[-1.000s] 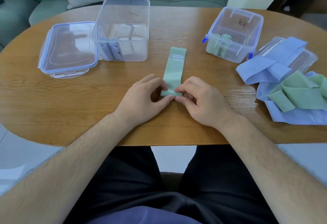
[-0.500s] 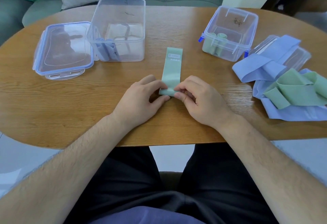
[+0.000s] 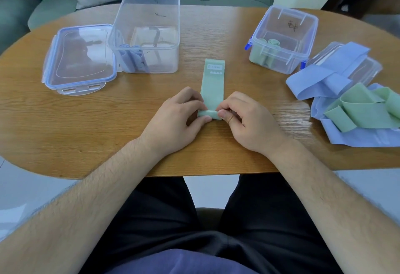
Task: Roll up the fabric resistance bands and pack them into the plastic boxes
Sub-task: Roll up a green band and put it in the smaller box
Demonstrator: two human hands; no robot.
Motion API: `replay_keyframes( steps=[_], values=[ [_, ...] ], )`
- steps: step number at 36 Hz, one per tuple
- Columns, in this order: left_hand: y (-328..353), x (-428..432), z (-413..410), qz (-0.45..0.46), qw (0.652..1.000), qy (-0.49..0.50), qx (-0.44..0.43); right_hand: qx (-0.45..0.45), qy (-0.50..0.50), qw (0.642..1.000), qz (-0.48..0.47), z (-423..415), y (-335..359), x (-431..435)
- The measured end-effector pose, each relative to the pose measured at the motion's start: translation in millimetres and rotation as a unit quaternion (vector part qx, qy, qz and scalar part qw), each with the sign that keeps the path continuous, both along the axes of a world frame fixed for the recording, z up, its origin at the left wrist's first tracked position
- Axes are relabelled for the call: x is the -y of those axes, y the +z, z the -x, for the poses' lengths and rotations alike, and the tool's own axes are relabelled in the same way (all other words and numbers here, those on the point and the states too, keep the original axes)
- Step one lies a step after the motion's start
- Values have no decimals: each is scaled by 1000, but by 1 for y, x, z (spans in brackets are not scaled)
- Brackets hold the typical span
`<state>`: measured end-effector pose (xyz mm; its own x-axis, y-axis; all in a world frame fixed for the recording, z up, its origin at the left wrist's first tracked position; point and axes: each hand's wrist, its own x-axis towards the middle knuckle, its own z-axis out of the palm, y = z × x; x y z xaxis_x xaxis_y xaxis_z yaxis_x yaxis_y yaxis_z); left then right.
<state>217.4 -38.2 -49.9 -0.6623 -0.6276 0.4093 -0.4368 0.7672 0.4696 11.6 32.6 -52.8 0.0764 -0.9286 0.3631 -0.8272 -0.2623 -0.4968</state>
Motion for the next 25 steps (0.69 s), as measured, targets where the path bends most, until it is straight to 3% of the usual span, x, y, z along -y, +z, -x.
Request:
replay_keyframes(
  steps=[17,25],
  values=[
    [0,1,2,48,998,1,42,11,-23,1000,1,-2,4,0],
    [-5,6,4,26,999,8,18,-2,-18,1000,8,-4,7,-4]
  ],
)
